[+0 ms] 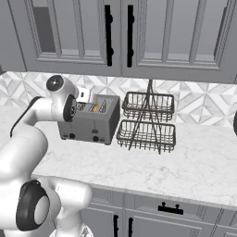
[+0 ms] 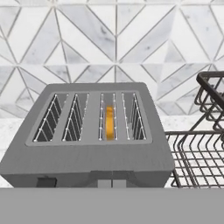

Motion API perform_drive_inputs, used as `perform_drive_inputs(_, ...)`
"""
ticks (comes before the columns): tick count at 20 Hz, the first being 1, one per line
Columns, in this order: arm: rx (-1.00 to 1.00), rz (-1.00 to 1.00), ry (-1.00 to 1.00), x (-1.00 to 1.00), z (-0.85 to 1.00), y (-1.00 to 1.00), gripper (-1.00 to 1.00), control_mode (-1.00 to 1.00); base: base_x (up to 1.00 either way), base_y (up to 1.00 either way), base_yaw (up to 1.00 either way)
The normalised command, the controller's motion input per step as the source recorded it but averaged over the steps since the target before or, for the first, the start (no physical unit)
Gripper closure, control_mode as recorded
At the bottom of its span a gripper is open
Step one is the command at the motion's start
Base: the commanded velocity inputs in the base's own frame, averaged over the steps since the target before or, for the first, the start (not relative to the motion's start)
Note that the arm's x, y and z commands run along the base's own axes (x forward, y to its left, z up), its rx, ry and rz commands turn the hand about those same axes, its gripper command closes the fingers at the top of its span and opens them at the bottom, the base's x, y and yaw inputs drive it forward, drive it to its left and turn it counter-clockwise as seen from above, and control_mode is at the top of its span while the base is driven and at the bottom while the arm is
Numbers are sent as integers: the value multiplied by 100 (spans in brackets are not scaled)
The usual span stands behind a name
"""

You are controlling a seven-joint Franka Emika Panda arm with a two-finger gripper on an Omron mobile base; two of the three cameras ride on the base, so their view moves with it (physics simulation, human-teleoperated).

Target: Start the toaster. Once the lever pops up, take the bread to the plate on the dining counter.

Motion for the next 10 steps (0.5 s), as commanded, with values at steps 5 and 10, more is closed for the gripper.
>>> perform_drive_inputs(5, -1, 0, 0, 14, -2, 0, 100, -100, 0, 0, 0)
perform_drive_inputs(10, -2, 0, 0, 17, -17, 0, 100, -100, 0, 0, 0)
